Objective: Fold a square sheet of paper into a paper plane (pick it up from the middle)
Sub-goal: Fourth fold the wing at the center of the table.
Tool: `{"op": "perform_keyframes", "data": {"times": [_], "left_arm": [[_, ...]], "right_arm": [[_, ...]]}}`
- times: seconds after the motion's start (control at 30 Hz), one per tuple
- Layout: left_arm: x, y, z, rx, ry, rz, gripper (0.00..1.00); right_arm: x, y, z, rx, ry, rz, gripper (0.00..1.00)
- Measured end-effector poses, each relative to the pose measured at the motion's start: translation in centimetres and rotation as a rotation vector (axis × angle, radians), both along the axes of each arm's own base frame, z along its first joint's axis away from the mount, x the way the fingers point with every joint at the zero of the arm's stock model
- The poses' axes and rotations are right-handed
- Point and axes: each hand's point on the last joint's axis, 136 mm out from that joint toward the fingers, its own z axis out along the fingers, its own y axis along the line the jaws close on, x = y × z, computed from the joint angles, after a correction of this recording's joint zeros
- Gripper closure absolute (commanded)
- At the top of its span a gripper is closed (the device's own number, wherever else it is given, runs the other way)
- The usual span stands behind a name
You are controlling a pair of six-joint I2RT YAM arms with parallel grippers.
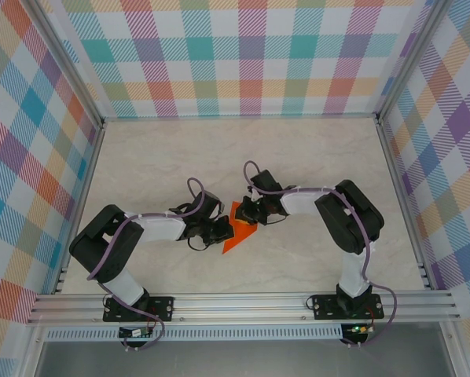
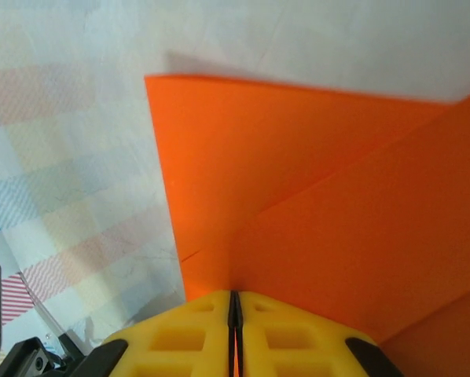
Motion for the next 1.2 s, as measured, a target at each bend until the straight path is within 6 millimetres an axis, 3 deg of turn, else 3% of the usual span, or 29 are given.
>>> {"op": "perform_keyframes", "data": {"times": [0.4,0.63,0.8,0.9,1.0,1.2], "left_arm": [[0.0,0.0,0.0,-0.012,-0.01,-0.001,0.99],[-0.1,0.0,0.0,-0.014,-0.013,-0.001,0.99],[-0.1,-0.1,0.0,-0.014,-0.014,-0.002,0.97],[-0.1,-0.1,0.1,-0.014,-0.017,-0.002,0.97],[-0.2,-0.1,0.1,-0.011,-0.015,-0.005,0.96],[-0.3,0.0,0.2,0.004,-0.007,-0.004,0.95]], "right_arm": [[5.3,-5.0,0.1,-0.002,-0.06,-0.129,0.88],[6.4,-6.4,0.4,-0.026,-0.082,-0.146,0.86],[6.5,-6.8,3.1,-0.009,-0.12,-0.146,0.81],[5.9,-6.8,5.6,0.027,-0.161,-0.145,0.76],[4.3,-6.9,6.7,0.045,-0.161,-0.139,0.74],[-1.0,-6.0,3.8,0.018,-0.033,-0.102,0.69]]}}
